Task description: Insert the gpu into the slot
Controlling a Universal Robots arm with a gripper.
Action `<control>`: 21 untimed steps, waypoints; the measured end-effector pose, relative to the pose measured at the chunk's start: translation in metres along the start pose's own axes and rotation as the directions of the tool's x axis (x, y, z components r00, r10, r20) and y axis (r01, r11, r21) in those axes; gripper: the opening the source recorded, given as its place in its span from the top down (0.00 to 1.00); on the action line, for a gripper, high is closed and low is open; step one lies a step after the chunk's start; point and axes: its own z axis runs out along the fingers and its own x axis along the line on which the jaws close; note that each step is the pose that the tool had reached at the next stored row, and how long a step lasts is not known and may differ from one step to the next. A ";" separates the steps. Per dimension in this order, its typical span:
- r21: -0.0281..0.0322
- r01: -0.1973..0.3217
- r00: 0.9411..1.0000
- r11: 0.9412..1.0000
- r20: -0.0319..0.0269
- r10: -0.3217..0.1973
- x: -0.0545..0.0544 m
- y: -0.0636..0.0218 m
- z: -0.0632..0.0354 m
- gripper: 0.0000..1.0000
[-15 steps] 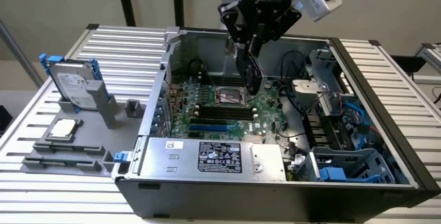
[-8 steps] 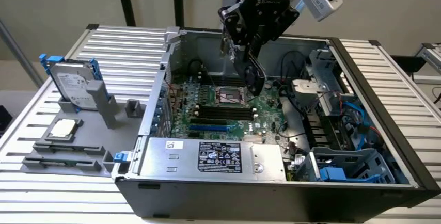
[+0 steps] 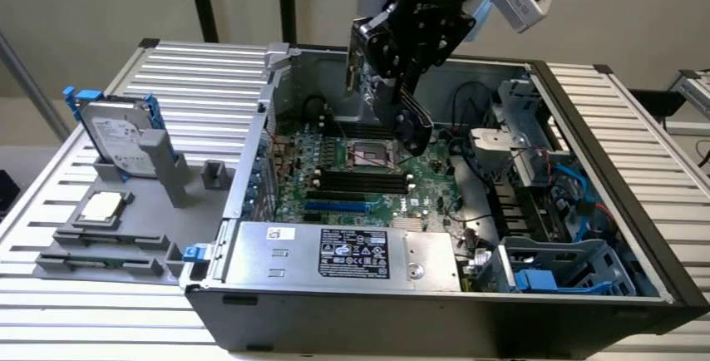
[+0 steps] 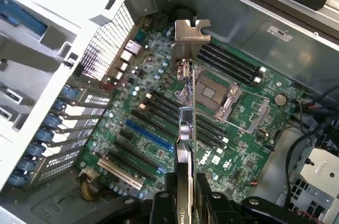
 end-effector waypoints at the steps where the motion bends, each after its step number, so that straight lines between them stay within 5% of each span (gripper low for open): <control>1: 0.001 0.017 1.000 1.000 -0.001 -0.017 0.000 -0.0001 0.0004 0.74; 6: 0.006 0.110 0.994 0.994 -0.006 -0.110 0.000 -0.0003 0.0035 0.74; 11: 0.011 0.198 0.980 0.980 -0.009 -0.198 0.000 -0.0006 0.0076 0.74; 15: 0.016 0.269 0.963 0.963 -0.012 -0.269 0.000 -0.0008 0.0110 0.74; 21: 0.021 0.372 0.928 0.928 -0.018 -0.372 -0.001 -0.0013 0.0169 0.74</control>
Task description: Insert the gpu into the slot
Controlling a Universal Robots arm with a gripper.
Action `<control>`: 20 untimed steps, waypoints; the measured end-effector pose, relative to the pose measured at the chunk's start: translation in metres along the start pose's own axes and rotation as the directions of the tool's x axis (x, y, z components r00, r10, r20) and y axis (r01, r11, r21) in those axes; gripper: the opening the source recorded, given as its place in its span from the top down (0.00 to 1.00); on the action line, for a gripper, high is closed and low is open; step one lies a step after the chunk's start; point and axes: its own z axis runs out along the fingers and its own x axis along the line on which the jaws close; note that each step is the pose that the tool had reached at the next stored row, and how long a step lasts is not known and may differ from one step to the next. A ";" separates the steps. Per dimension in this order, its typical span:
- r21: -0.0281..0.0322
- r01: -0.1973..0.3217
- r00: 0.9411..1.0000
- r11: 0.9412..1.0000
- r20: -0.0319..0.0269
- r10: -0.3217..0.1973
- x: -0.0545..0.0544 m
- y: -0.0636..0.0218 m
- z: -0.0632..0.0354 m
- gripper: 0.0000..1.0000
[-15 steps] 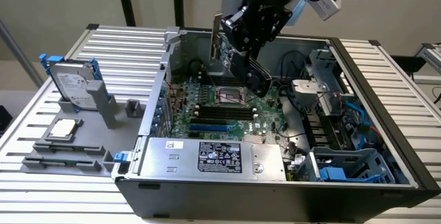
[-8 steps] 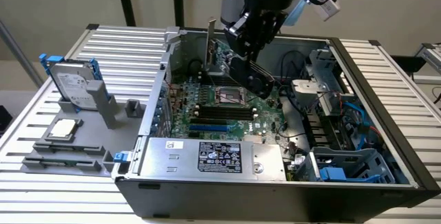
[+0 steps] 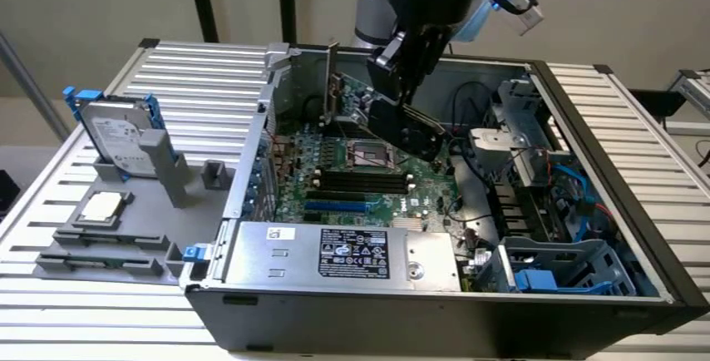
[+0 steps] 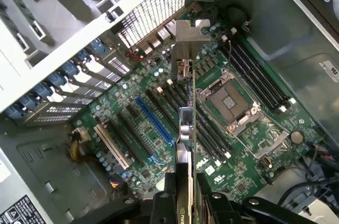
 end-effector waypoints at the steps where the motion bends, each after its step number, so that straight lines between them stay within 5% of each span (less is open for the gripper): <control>1: 0.001 0.018 1.000 1.000 -0.001 -0.018 0.000 0.0000 0.0011 0.74; 6: 0.006 0.109 0.994 0.994 -0.005 -0.109 0.000 -0.0004 0.0069 0.74; 11: 0.009 0.199 0.980 0.980 -0.010 -0.199 0.000 -0.0008 0.0134 0.74; 15: 0.011 0.269 0.963 0.963 -0.014 -0.269 0.000 -0.0012 0.0185 0.74; 20: 0.013 0.356 0.935 0.935 -0.020 -0.355 -0.001 -0.0016 0.0247 0.74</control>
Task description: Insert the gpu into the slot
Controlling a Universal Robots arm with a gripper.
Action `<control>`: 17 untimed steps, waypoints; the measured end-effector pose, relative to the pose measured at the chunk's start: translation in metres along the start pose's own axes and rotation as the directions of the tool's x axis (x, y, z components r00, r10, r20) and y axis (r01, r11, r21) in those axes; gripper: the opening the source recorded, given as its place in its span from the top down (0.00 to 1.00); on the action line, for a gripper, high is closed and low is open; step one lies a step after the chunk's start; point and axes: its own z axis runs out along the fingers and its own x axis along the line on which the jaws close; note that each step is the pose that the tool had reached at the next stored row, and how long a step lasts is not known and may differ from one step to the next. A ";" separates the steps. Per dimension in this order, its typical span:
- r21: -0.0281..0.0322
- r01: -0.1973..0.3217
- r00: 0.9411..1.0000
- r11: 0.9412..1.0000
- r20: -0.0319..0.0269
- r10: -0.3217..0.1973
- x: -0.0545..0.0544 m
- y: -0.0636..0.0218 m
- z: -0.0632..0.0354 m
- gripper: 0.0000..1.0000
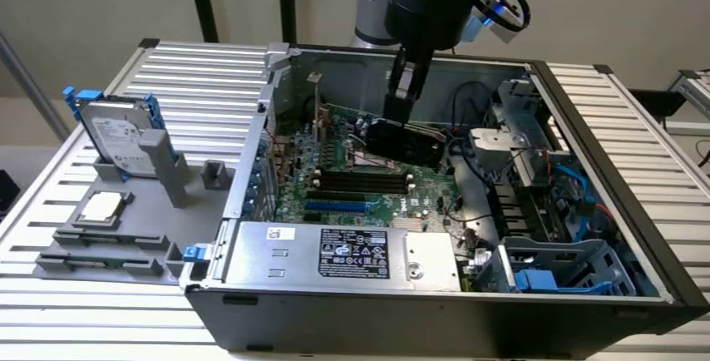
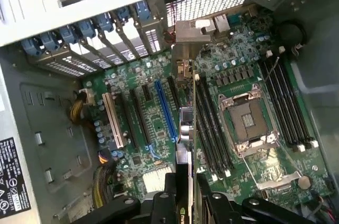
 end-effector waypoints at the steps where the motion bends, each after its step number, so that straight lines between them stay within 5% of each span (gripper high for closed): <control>1: 0.001 0.018 1.000 1.000 0.000 -0.018 0.000 -0.0001 0.0012 0.74; 6: 0.002 0.110 0.994 0.994 0.001 -0.110 0.000 -0.0003 0.0068 0.74; 12: 0.002 0.213 0.977 0.977 0.004 -0.213 0.000 0.0001 0.0141 0.74; 17: 0.002 0.243 0.970 0.970 0.005 -0.243 0.003 0.0039 0.0222 0.74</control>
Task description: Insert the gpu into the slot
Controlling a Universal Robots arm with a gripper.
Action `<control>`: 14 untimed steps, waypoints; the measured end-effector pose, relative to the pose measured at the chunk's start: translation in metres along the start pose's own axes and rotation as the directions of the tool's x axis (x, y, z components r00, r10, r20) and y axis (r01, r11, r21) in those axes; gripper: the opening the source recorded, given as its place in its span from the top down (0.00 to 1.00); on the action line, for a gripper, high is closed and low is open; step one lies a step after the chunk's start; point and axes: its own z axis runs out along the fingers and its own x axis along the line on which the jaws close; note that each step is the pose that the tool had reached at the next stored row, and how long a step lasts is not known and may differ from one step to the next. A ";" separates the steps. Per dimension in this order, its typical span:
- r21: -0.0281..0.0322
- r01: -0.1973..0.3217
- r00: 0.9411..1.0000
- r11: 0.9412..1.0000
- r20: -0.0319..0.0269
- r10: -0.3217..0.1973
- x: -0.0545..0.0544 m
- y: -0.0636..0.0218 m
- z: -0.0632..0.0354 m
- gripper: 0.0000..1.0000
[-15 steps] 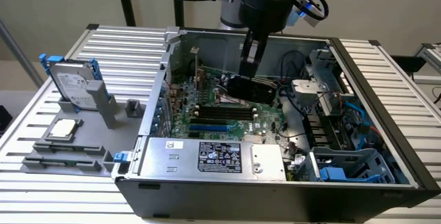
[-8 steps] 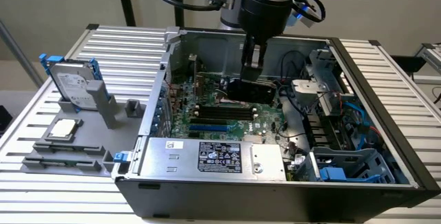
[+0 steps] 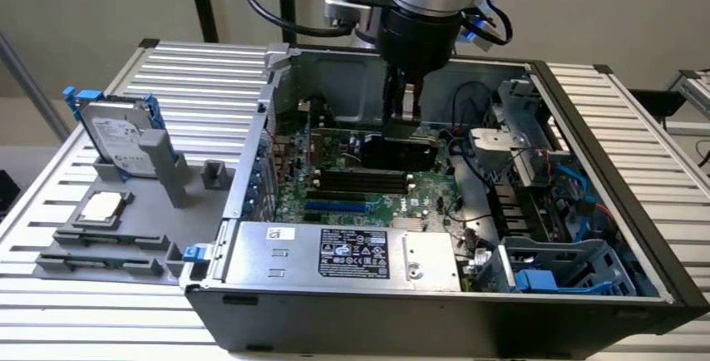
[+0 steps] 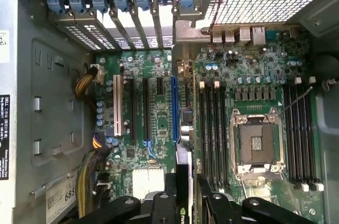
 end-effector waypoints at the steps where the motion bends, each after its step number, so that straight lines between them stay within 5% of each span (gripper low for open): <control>1: 0.000 0.003 1.000 1.000 0.000 -0.003 0.001 0.0008 0.0015 0.74; 9: -0.001 0.007 1.000 1.000 0.001 -0.007 0.008 0.0277 0.0172 0.74; 14: -0.001 0.007 1.000 1.000 0.009 -0.007 0.020 0.0291 0.0247 0.74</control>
